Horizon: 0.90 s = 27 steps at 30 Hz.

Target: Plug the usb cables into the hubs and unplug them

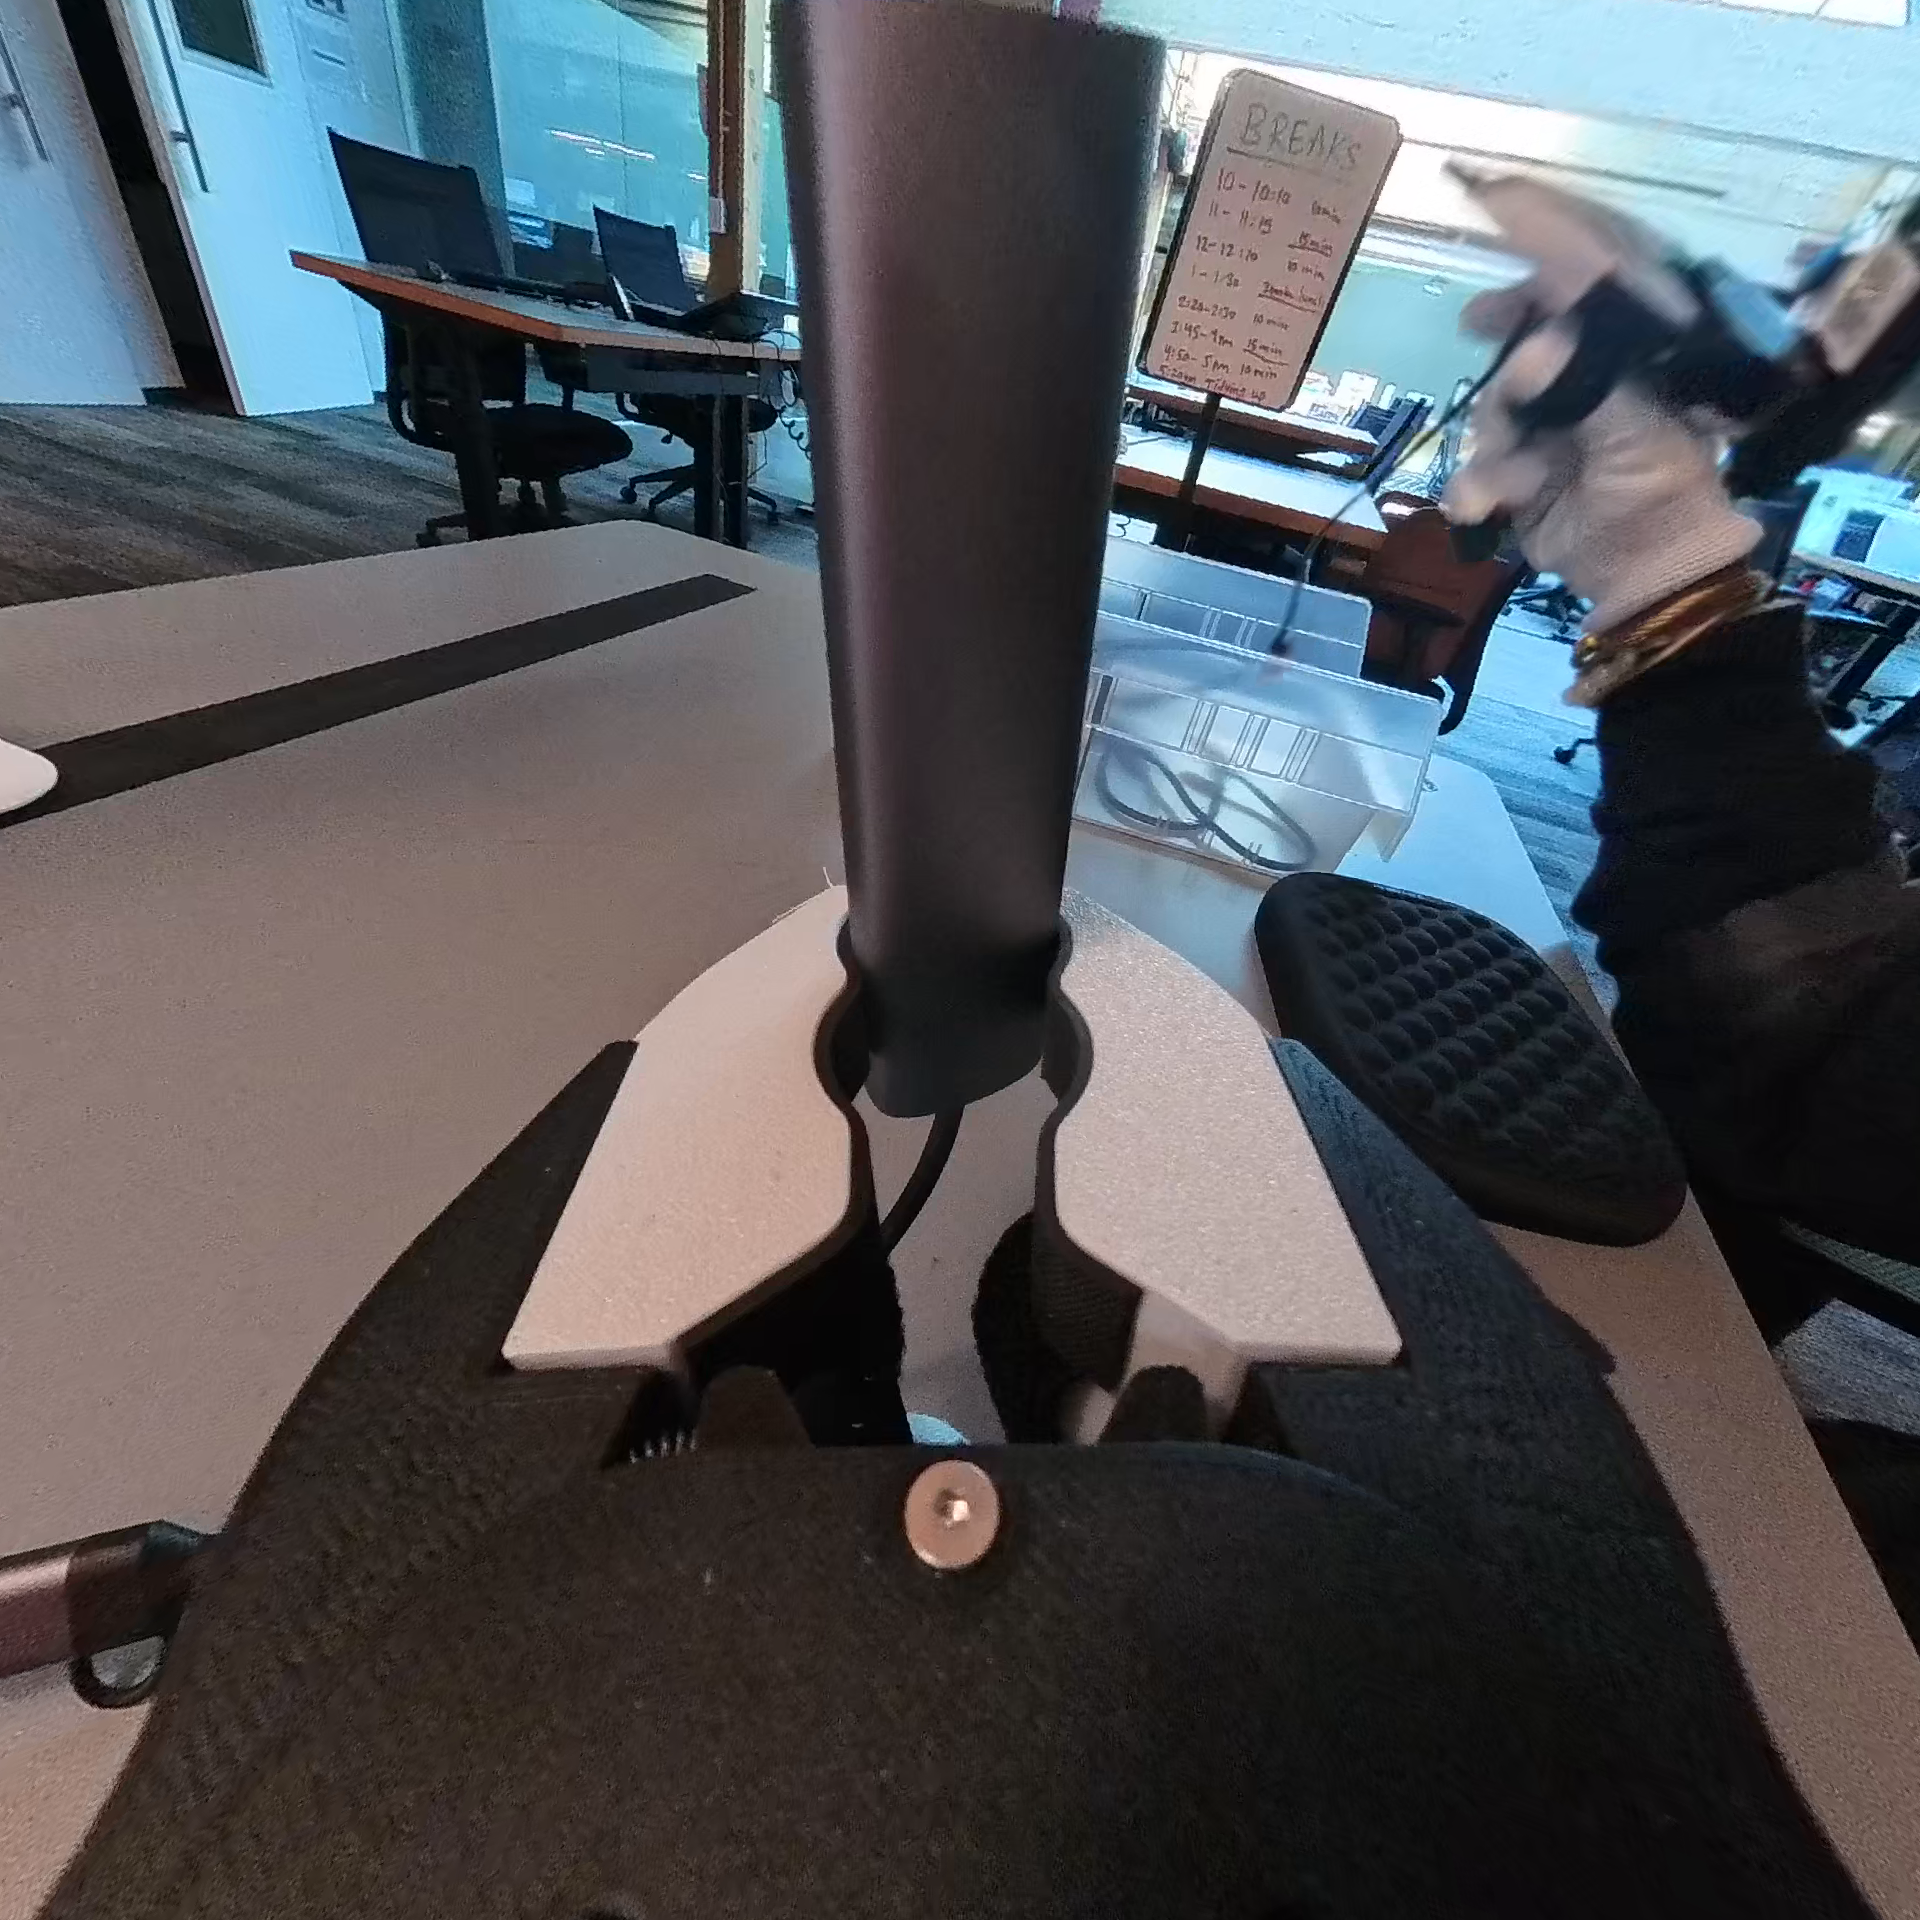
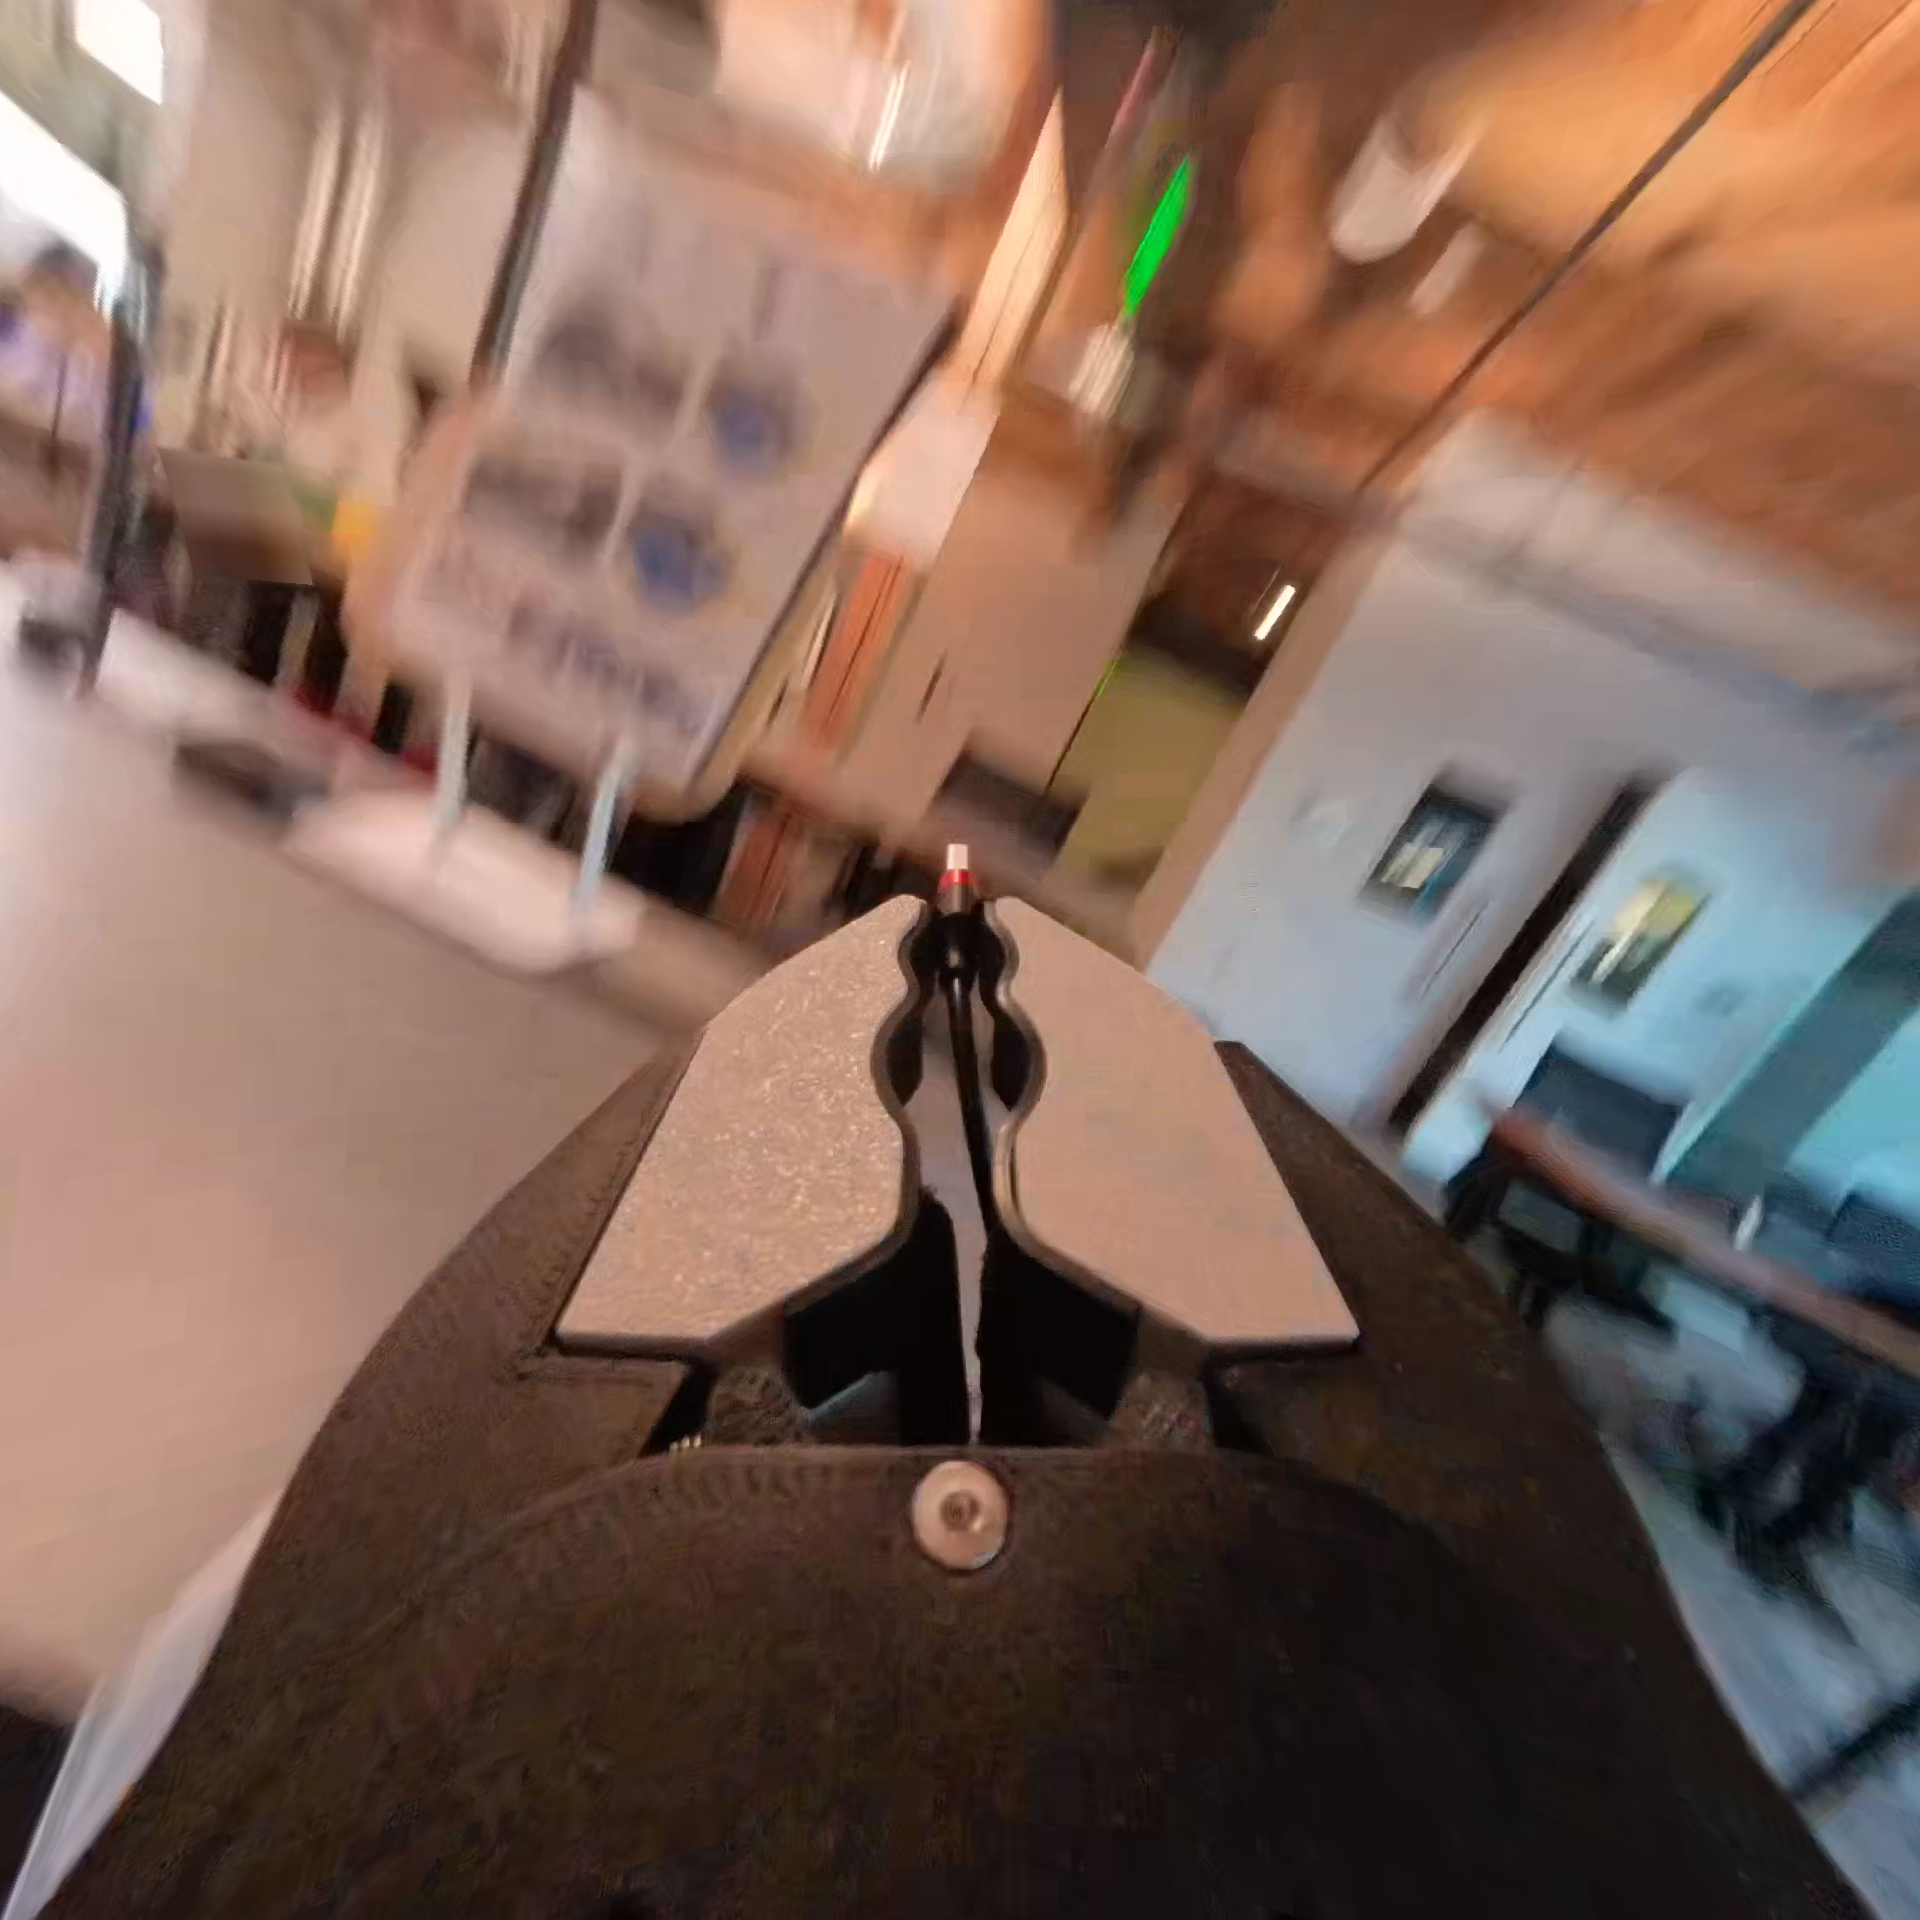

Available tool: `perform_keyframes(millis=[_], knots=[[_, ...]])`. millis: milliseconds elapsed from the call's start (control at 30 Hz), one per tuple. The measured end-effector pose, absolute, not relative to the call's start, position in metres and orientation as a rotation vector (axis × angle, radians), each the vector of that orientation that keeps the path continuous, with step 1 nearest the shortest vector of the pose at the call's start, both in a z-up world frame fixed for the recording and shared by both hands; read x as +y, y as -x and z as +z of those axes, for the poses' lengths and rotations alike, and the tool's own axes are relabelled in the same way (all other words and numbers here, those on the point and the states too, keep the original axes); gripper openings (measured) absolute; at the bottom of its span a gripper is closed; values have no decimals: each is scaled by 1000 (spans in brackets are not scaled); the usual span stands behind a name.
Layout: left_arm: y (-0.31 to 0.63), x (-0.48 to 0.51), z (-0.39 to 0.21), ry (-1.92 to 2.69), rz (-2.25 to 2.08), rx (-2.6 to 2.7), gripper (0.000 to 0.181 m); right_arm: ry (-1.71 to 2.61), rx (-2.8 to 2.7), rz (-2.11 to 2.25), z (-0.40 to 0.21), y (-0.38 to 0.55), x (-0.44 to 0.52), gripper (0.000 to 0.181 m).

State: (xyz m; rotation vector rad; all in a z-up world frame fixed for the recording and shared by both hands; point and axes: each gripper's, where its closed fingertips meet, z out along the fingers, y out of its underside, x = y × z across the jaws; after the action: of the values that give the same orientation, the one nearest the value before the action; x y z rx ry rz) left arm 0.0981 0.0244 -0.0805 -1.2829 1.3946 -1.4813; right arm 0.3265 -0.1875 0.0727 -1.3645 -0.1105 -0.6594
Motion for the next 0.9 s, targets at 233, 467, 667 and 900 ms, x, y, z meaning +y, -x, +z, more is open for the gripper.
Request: perform_keyframes(millis=[233, 467, 667, 900], knots=[[-97, 34, -93, 1408, -1348, 1498, 29, 2002, -17, -579, -29, -355, -173, 35], [-36, 49, -157, 1917, -640, 2046, 29, 1727, -81, -491, 31, -307, -163, 51], [-38, 37, -169, 1891, -633, 2125, 29, 1807, -417, -203, 8, -213, -110, 88], [-44, 25, -164, 1714, -645, 2180, 29, 1925, -722, 91, -69, -119, -38, 85]])
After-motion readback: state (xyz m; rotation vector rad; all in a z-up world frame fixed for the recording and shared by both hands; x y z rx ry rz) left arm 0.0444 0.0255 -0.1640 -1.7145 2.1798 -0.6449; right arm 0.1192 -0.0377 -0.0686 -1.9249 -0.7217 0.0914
